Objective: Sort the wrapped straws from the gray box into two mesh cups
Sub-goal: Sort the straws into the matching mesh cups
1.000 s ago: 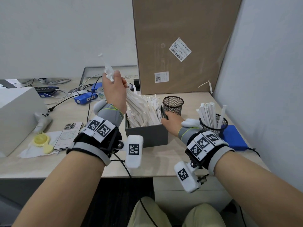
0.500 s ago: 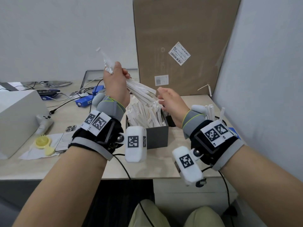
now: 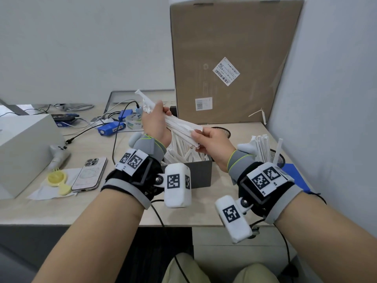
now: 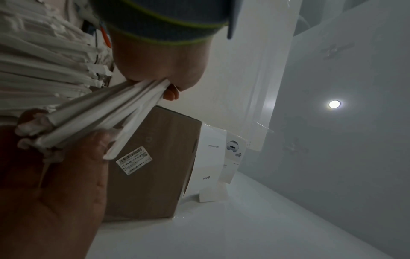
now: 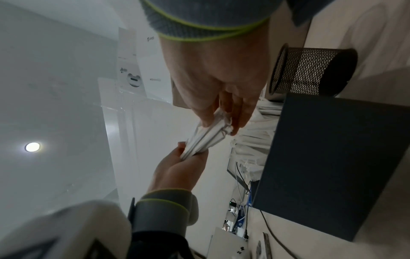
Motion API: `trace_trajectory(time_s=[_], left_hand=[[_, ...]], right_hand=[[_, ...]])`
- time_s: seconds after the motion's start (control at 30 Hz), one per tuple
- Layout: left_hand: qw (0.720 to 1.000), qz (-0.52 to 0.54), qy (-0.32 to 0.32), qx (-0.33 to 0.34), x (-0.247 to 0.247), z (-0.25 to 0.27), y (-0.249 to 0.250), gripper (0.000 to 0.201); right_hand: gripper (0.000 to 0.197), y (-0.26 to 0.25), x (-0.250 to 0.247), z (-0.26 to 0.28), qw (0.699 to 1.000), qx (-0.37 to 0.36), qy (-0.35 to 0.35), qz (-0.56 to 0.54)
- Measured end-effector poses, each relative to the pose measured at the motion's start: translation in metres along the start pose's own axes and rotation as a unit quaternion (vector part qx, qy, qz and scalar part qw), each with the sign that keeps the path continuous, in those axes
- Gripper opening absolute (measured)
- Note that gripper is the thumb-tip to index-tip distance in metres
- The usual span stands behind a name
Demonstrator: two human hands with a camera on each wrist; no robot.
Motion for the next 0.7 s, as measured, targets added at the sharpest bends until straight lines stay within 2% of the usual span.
trace_trajectory(time_s=[0.13,0.17,0.23,0.3,0.43,0.5,0.57,0.7], left_hand=[[0.999,0.019,-0.002,-0.031,-0.006,0.000,-0.013,0.009],[0.999,0.026,-0.008,-0.043,-0.005,0.001,-0.016,0.005],[0.997,0.039,-0.015,-0.065,-0.005,0.002,-0.021,0.011],[0.996,0.040,-0.016,-0.079,-0.006,0.003,-0.027,0.006],[0.994,0.006,-0.025,-0.110,-0.004,0.008,-0.041,0.008],[0.994,0.000,-0.006,-0.112,-0.005,0.007,-0.043,0.014],[0.994,-0.014,0.008,-0.108,-0.007,0.004,-0.041,0.009],[0.994,0.018,0.016,-0.110,-0.009,0.000,-0.035,0.009]], right_hand=[[0.022,0.005,-0.001,0.001,0.999,-0.015,0.038,0.036],[0.018,0.005,-0.002,0.001,0.998,-0.016,0.044,0.045],[0.005,0.005,-0.002,0.002,0.997,-0.016,0.050,0.052],[0.006,0.004,-0.002,0.003,0.996,-0.018,0.058,0.057],[0.015,0.005,0.003,0.005,0.998,-0.011,0.050,0.043],[0.018,0.006,0.003,0.005,0.997,-0.009,0.044,0.059],[0.023,0.006,0.001,0.005,0.997,-0.002,0.034,0.072],[0.014,0.004,-0.007,0.009,0.998,0.024,0.007,0.066]])
Point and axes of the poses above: each hand's wrist, its own z-axis away from the middle knuckle, its own x-axis out of the palm, y = z × x, the point moved 5 cm from there along -z, towards the middle knuckle, and after that the axes turned 7 degrees about -z, right-handed, at the moved point
